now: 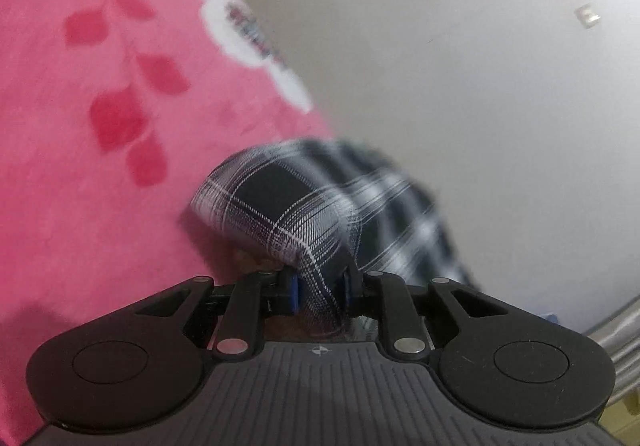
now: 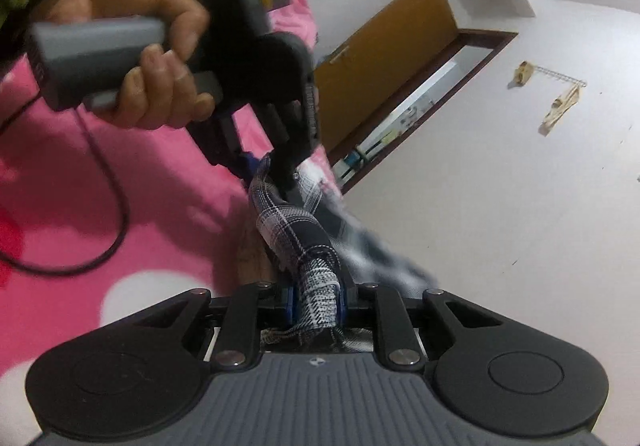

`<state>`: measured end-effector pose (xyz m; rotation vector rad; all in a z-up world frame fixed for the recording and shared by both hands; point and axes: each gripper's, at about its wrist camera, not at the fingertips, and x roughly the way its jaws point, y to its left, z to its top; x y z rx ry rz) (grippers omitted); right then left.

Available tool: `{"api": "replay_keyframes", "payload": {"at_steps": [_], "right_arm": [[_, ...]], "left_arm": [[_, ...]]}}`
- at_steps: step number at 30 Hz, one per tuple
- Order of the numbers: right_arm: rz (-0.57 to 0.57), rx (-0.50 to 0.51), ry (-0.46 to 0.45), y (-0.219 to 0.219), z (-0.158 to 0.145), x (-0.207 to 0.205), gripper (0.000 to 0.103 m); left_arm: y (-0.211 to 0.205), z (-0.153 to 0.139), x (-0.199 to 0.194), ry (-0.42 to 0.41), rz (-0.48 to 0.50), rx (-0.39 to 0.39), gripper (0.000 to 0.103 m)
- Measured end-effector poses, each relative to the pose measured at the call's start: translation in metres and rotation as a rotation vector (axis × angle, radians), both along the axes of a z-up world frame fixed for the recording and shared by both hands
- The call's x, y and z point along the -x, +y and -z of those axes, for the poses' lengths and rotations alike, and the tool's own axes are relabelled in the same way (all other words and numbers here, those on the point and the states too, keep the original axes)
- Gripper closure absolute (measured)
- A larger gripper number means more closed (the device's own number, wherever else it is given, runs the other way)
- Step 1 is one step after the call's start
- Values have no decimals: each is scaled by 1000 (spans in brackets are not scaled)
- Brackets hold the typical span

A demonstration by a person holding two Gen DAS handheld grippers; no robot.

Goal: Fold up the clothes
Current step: 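Lower the plaid fabric onto the beige folded cloth with both grippers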

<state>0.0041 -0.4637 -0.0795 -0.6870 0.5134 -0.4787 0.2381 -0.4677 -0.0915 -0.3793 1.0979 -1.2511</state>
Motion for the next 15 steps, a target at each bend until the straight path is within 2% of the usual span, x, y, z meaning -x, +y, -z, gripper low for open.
{"api": "replay_keyframes", "payload": {"at_steps": [1,3,6,7,8,10,12,15], "right_arm": [[2,2,-20,-3,-10,2,84],[-7,22,9,-3,-10,4,84],[-42,6,97,-1,8,9,82],[-44,45,107,5,14,16,79],[-45,88,115,10,20,23,78],[-55,96,111,16,16,37,66],[-39,-19,51,7,-5,60,64],[2,-245,-102,-25,-49,93,64]], "left_arm": [[0,2,1,-8,7,-16,85],[1,6,3,-24,20,-49,81],[4,12,4,-33,33,-95,62],[11,15,-1,2,20,-102,50],[17,15,-5,30,6,-102,47],[31,10,-11,40,-28,-90,47],[50,-5,-9,-29,-85,-64,48],[70,-38,14,-217,-85,20,48]]}}
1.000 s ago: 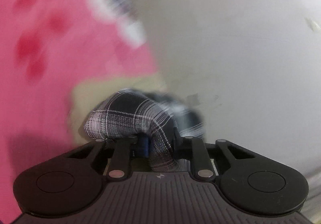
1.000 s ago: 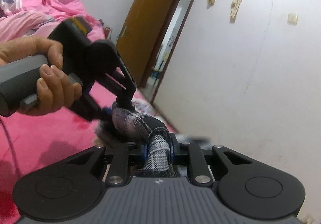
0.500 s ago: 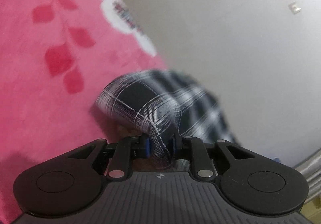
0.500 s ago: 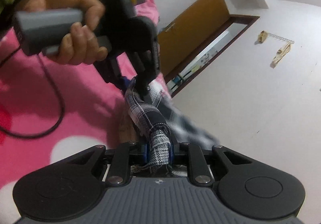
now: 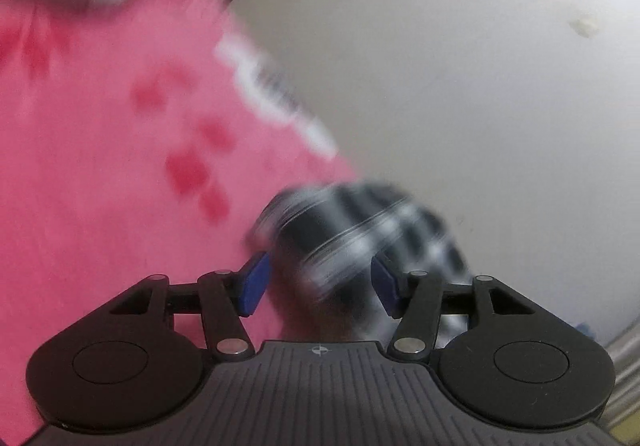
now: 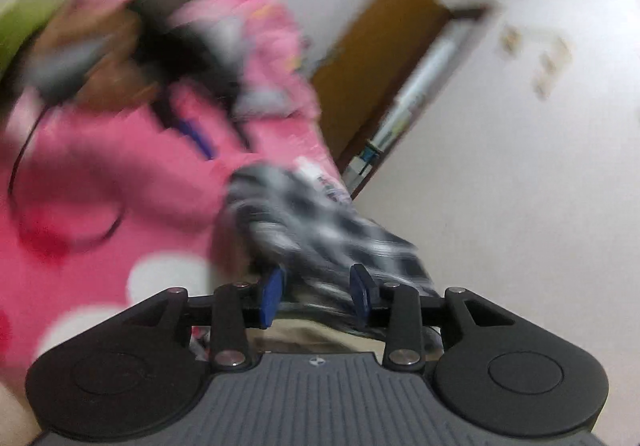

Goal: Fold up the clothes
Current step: 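Lower the plaid fabric onto the beige folded cloth with both grippers, then open both grippers to release the plaid fabric on the beige cloth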

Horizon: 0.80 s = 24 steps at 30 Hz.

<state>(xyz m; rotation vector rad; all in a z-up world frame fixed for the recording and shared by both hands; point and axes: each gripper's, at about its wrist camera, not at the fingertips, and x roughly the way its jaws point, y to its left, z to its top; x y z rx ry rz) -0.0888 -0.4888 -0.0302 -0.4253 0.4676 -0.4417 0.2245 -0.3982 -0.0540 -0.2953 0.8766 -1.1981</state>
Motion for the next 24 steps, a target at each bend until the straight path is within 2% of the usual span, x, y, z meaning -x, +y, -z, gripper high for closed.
{"api": "replay_keyframes", "payload": {"at_steps": [1,3,5,7,8,10,11,12,14,15,18,20,21,24], "right_arm": [[38,-55,-58,-17,-12,5,64],[116,-162,-172,-50,-36,14,62],[199,-307,-254,-90,-50,15,62],[166,-408,-310,-116,-51,12,62],[148,-458,-337,-129,-52,10,62],[64,-464,-306,-134,-43,-2,64],[111,-489,-227,-142,-23,-9,65],[163,-516,-144,-149,-2,-16,69],[201,-538,-105,-160,39,-8,73],[191,-526,-149,-156,45,3,73],[215,-482,-155,-146,16,8,73],[183,-427,-196,-144,-12,1,73],[155,-404,-212,-146,-28,-7,73],[22,-383,-174,-159,-58,-62,73]], "left_arm": [[3,-11,11,-66,28,20,48],[-2,-28,43,-198,150,40,48],[-15,-33,81,-328,279,7,48],[-32,-30,117,-445,382,-41,48],[-41,-20,126,-468,389,-72,48],[-58,1,144,-514,403,-135,48],[-64,9,151,-533,403,-156,48],[-65,14,153,-542,397,-152,48],[-67,20,153,-547,407,-126,48],[-68,21,151,-546,407,-123,48],[-73,25,145,-547,409,-120,48],[-69,25,147,-550,413,-112,47],[-68,25,148,-555,413,-108,47],[-70,29,151,-588,404,-107,45]]}}
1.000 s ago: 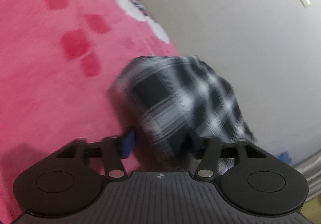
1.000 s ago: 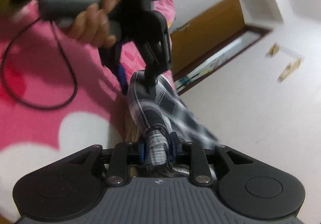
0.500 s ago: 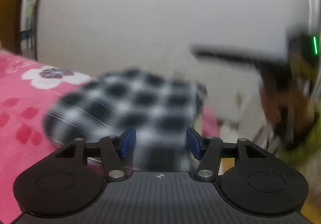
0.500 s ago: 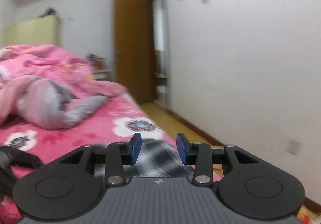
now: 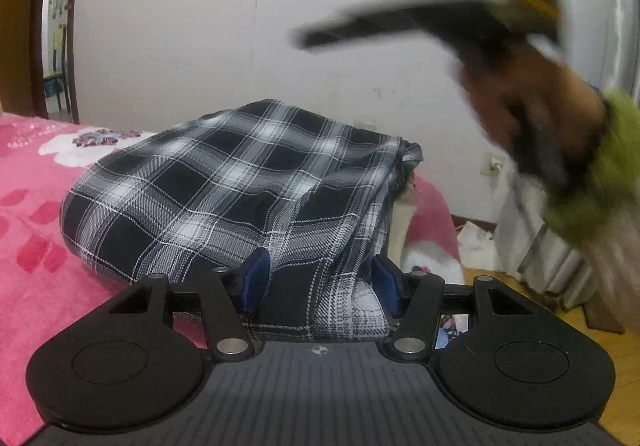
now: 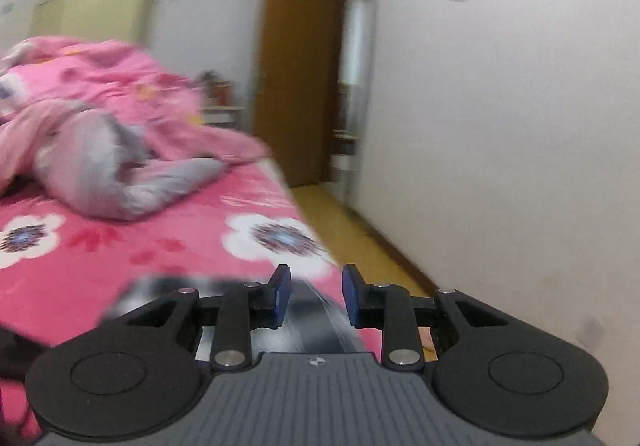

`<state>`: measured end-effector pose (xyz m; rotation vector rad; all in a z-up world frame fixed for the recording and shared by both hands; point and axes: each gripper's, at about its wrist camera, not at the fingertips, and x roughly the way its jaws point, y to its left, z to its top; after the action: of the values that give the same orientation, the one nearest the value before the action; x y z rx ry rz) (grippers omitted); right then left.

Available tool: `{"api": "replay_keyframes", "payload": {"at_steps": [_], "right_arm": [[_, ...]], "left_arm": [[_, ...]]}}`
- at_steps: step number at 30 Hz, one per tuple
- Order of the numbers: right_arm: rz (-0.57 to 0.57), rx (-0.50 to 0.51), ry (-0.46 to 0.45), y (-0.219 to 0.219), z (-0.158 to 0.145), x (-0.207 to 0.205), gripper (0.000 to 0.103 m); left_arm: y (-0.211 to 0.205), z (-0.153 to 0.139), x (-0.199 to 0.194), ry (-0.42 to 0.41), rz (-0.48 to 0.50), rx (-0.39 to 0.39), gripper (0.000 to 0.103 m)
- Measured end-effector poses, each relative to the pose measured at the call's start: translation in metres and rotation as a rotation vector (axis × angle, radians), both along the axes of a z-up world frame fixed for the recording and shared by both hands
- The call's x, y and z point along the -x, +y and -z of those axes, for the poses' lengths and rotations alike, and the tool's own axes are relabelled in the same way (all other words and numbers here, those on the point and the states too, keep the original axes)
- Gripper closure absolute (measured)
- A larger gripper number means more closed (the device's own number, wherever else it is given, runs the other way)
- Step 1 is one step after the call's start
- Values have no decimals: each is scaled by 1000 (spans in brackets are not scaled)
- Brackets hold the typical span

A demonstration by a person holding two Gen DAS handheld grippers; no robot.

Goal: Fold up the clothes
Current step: 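Open both grippers to release the plaid fabric on the beige cloth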

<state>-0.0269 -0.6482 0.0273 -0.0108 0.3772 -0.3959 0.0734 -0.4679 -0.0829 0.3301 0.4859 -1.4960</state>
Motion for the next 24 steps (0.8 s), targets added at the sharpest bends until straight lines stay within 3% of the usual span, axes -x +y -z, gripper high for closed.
{"api": "replay_keyframes", "payload": {"at_steps": [3,5,7,8,9,12,15,17,19,21,23,24], "right_arm": [[-93,-99,153,-34,19,-57,79],[2,-147,321,-70,66,-82,83],[82,-269,282,-98,85,-74,80],[102,-336,233,-105,79,-63,80],[110,-341,190,-105,71,-53,80],[132,-259,89,-88,39,-22,80],[82,-161,13,-58,7,9,80],[0,-136,-19,-36,-4,37,80],[-46,-182,41,-24,16,41,81],[18,-195,202,-21,57,30,82],[73,-187,173,-14,76,40,82],[108,-213,143,-9,68,49,81]], "left_arm": [[1,4,5,-40,4,9,45],[3,3,6,-39,13,19,45],[4,1,7,-37,23,28,45],[4,0,6,-31,26,33,45],[5,0,3,-15,27,39,45],[24,-12,-6,26,25,89,46],[36,-22,-3,52,50,170,47],[31,-22,6,52,91,140,47],[19,-14,22,2,128,62,47],[16,-9,41,-81,144,14,46],[22,-19,55,-129,144,-24,46],[27,-26,61,-146,145,-34,46]]}}
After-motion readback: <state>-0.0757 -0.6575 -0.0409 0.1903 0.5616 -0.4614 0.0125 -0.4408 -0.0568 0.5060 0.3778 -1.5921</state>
